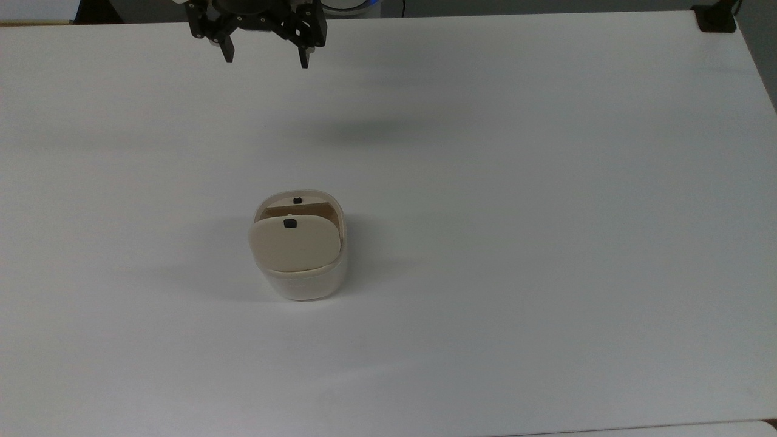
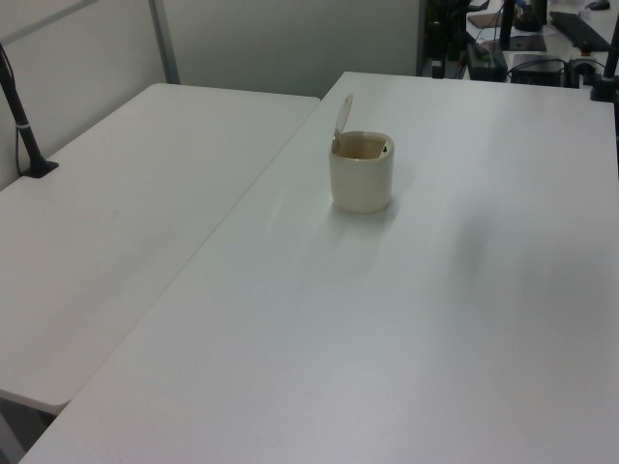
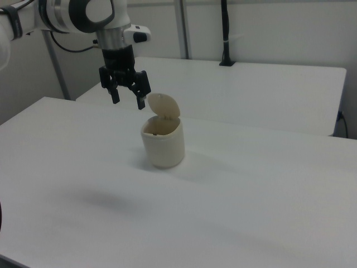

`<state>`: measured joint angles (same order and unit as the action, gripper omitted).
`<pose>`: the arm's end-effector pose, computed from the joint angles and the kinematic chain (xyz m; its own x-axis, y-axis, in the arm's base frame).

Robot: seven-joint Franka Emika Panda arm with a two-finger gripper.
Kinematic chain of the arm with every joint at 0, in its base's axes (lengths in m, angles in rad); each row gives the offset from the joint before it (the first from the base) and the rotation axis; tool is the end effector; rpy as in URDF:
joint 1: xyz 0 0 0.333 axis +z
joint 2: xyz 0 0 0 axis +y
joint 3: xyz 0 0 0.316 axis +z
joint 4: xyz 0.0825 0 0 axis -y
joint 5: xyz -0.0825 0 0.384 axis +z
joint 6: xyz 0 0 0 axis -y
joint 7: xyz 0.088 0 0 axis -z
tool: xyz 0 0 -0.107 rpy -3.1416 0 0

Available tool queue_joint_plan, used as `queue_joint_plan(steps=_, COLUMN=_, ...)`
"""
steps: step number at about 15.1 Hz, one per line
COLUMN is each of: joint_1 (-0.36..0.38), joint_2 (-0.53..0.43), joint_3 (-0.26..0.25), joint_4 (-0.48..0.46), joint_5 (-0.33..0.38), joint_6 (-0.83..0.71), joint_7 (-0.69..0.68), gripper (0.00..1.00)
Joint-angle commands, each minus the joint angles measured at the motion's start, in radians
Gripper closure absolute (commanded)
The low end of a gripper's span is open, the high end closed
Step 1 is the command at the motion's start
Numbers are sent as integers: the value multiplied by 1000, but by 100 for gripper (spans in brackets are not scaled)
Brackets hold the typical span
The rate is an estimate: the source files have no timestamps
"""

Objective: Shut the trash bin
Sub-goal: 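Close the gripper fingers and move the gripper toward the cream bin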

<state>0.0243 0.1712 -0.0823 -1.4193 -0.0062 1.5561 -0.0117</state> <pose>0.6040 -0.0313 0.5956 0.9984 -0.0456 -0.0341 -0.0450 -0.9988 0.0198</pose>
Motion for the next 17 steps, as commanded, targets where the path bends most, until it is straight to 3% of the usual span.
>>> queue_joint_plan(steps=1, joint_1=-10, joint_2=-22, joint_3=-4, joint_4=-29, joint_5=9, joint_6=6, joint_7=0, gripper=0)
queue_joint_plan(steps=8, joint_1=-7, joint_2=-18, joint_3=-2, joint_4=-32, joint_5=8, joint_6=2, joint_7=-1, gripper=0)
queue_joint_plan(steps=11, joint_1=-6, joint_2=-16, joint_3=-1, joint_4=-32, joint_5=6, joint_6=4, joint_7=-2, gripper=29)
queue_joint_plan(steps=13, joint_1=-9, joint_2=-10, joint_3=-1, joint_4=-32, joint_5=8, joint_6=9, joint_7=-4, gripper=58)
queue_joint_plan(steps=15, joint_1=-7, joint_2=2, joint_3=-1, joint_4=-30, joint_5=8, joint_6=12, joint_7=-5, gripper=80)
queue_joint_plan(steps=17, joint_1=-6, joint_2=8, joint_3=-1, joint_4=-30, joint_5=9, joint_6=36, joint_7=-7, gripper=94)
